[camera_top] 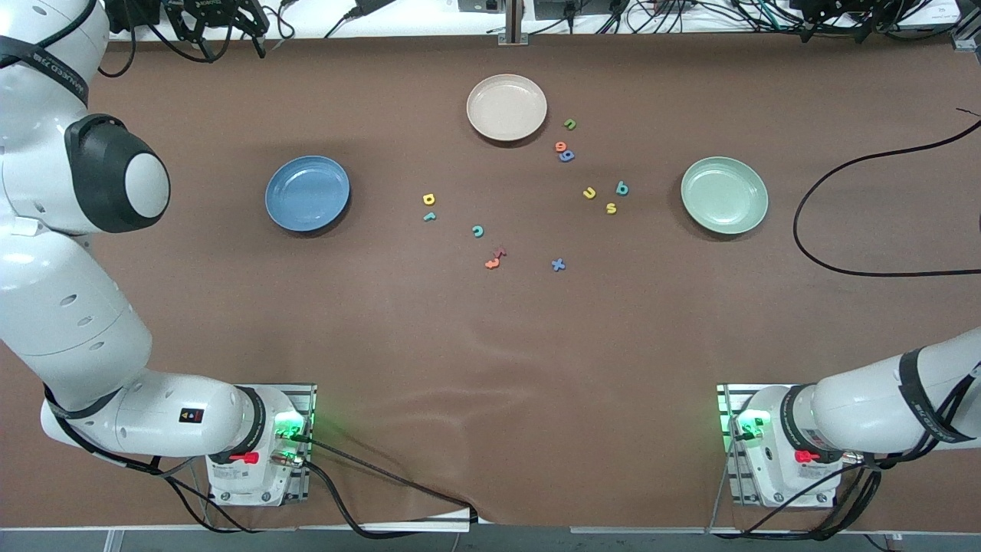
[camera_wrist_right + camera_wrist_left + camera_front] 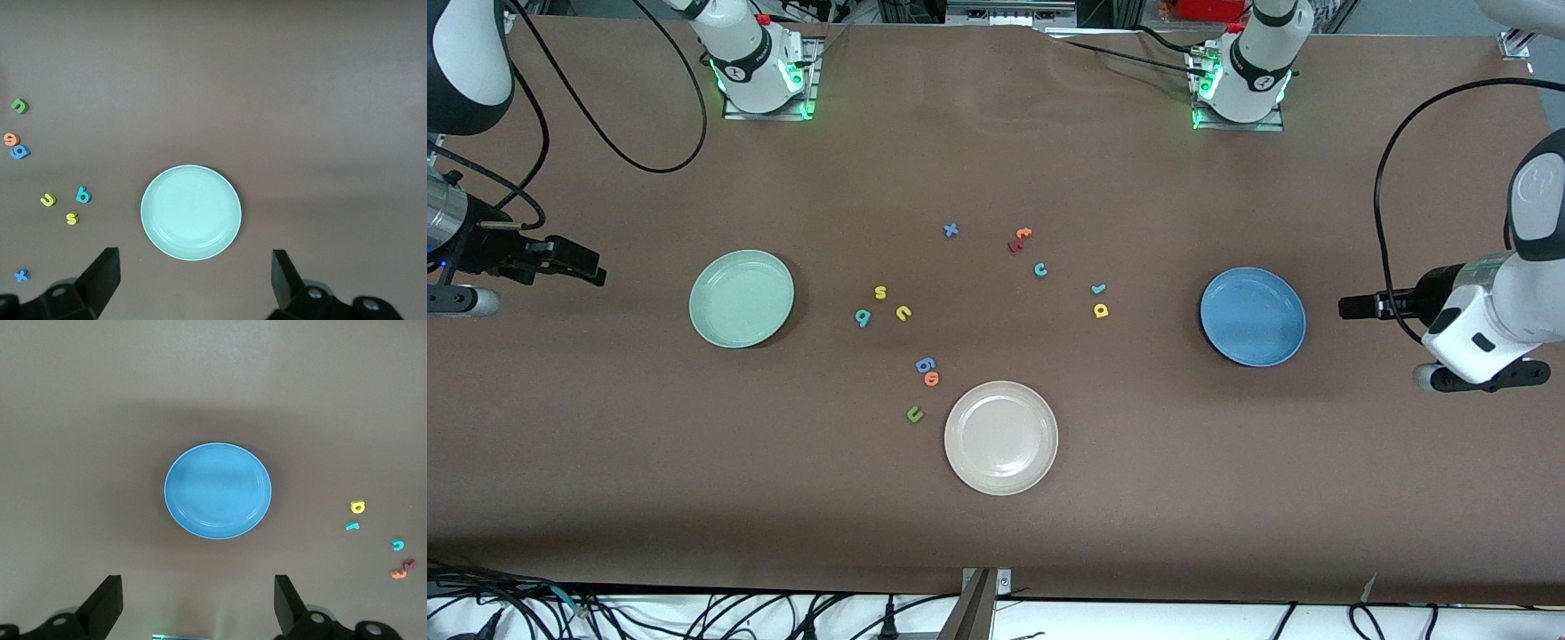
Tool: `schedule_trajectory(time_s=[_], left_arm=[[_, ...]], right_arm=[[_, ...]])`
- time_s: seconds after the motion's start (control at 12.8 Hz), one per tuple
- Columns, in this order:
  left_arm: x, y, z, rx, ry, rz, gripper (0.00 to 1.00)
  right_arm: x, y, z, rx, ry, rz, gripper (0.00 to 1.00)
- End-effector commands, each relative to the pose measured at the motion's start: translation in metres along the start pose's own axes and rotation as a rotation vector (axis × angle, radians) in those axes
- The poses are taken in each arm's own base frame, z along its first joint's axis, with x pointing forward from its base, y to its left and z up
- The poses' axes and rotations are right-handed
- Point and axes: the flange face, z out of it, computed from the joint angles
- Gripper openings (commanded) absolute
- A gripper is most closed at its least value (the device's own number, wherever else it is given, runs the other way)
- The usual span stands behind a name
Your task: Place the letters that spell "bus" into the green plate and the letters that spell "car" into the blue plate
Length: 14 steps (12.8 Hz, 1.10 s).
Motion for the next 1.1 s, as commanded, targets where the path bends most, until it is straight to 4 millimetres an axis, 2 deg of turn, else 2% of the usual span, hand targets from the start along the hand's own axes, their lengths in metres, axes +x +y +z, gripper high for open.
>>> schedule_trajectory(time_s=[0.0, 0.08, 0.16, 0.23, 0.39, 0.63, 0.7, 1.02], left_arm=[[-0.022, -0.008, -0.024, 0.029, 0.023, 0.023, 1.00], [-0.035, -0.013, -0.036, 0.016, 0.039, 0.029, 1.00], [-0.039, -0.022, -0.039, 0.014, 0.040, 0.055, 1.00], [-0.047, -0.019, -0.047, 0.014, 0.056, 0.082, 1.00], [-0.060, -0.023, -0.043, 0.008, 0.065, 0.082, 1.00], [-0.076, -0.023, -0.030, 0.000, 0.131, 0.090, 1.00], [-0.078, -0.017, -0.027, -0.002, 0.136, 0.103, 1.00], [-0.085, -0.019, -0.024, -0.005, 0.192, 0.103, 1.00]], right_arm=[[0.002, -0.003, -0.005, 0.017, 0.006, 0.011, 1.00], [0.002, -0.002, -0.005, 0.017, 0.008, 0.012, 1.00], [0.002, 0.000, -0.005, 0.016, 0.008, 0.015, 1.00], [0.002, 0.002, -0.006, 0.017, 0.010, 0.017, 1.00], [-0.001, 0.003, -0.018, 0.010, 0.025, 0.009, 1.00], [-0.001, 0.001, -0.011, 0.008, -0.006, 0.023, 1.00], [-0.001, 0.001, -0.011, 0.008, -0.008, 0.023, 1.00], [0.000, 0.004, -0.004, 0.004, -0.018, 0.021, 1.00]])
